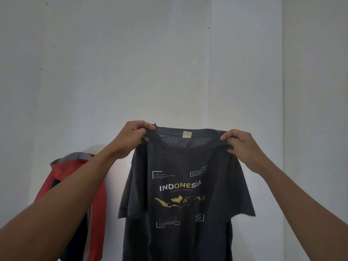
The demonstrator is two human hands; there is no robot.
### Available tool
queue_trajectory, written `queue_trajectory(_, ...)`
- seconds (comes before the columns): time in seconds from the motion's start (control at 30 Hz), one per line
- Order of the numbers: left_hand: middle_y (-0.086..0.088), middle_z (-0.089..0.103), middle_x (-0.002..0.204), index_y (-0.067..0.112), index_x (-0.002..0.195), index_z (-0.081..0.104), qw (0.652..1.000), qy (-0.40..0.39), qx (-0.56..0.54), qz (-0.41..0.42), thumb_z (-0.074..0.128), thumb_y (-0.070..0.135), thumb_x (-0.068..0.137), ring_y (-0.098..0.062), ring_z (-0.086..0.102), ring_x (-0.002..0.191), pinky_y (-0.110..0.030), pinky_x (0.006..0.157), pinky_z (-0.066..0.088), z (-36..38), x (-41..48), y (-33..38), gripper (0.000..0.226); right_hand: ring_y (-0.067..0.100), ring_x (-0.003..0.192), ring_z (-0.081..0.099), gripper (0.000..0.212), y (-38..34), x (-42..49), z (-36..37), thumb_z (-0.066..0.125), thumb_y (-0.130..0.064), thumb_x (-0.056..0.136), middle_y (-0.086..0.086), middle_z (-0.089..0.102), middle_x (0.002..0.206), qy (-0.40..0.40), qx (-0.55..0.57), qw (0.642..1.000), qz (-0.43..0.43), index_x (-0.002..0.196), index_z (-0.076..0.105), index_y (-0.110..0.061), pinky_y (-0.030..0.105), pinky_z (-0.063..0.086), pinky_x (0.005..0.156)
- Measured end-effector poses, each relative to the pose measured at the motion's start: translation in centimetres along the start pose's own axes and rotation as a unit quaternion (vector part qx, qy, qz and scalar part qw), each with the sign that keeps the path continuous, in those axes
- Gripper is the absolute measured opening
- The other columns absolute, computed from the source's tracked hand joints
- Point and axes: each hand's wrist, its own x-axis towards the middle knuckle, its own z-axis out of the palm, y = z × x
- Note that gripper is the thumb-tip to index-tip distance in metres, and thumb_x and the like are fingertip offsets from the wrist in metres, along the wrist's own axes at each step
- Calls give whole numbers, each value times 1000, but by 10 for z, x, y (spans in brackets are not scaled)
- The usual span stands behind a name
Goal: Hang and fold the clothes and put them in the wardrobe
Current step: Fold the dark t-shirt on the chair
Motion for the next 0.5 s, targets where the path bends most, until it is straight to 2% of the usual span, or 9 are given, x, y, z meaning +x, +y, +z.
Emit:
queue_trajectory(0.07, 0, 66, 100, 11, 94, 66, 999, -3, -49, 8, 38, -13, 92, -12, 53, 68, -24, 68, 52, 6, 0, 7, 37, 28, 88, 57, 31, -8, 0, 6, 40, 4, 96, 14, 57, 90, 14, 97, 995, 4, 81, 62, -12, 52, 52, 95)
queue_trajectory(0.13, -1, 63, 102, 14, 99, 63, 999, 3, -48, 26, 46, -13, 90, -14, 58, 76, -26, 70, 52, 11, 2, 10, 33, 26, 84, 50, 16, -17, 0, 11, 54, 3, 87, 12, 51, 87, 9, 168, 986, -16, 82, 58, -12, 48, 52, 82)
queue_trajectory(0.17, -2, 63, 106, 15, 103, 62, 998, 2, -41, 38, 51, -13, 88, -16, 61, 80, -27, 72, 53, 13, 3, 10, 34, 27, 82, 50, 16, -19, 0, 12, 61, 3, 81, 12, 52, 88, -5, 178, 983, -33, 86, 57, -12, 44, 50, 75)
queue_trajectory(0.23, -3, 61, 116, 16, 112, 59, 998, -9, -45, 52, 61, -14, 85, -16, 65, 87, -27, 77, 57, 15, 4, 6, 40, 26, 82, 57, 37, -18, 2, 13, 75, 8, 74, 14, 57, 95, -41, 155, 986, -54, 96, 54, -12, 36, 55, 70)
queue_trajectory(0.3, -1, 57, 122, 16, 117, 55, 996, -25, -60, 53, 68, -14, 83, -16, 66, 93, -30, 86, 58, 18, 4, 3, 46, 23, 91, 62, 47, -13, 4, 13, 82, 6, 72, 13, 59, 107, -51, 85, 993, -61, 99, 51, -17, 38, 61, 76)
queue_trajectory(0.4, -3, 56, 119, 15, 114, 53, 995, -44, -70, 50, 64, -16, 85, -17, 67, 92, -36, 90, 58, 21, 5, -4, 44, 32, 108, 62, 44, -3, 4, 12, 78, 4, 76, 15, 52, 123, -59, 39, 994, -84, 94, 51, -26, 48, 60, 82)
queue_trajectory(0.5, -6, 59, 108, 14, 100, 56, 991, -56, -110, 53, 60, -18, 87, -21, 66, 88, -38, 87, 57, 25, 6, -8, 35, 28, 102, 68, 36, 1, 2, 10, 63, 14, 86, 10, 60, 117, -65, 99, 990, -77, 95, 48, -17, 48, 61, 80)
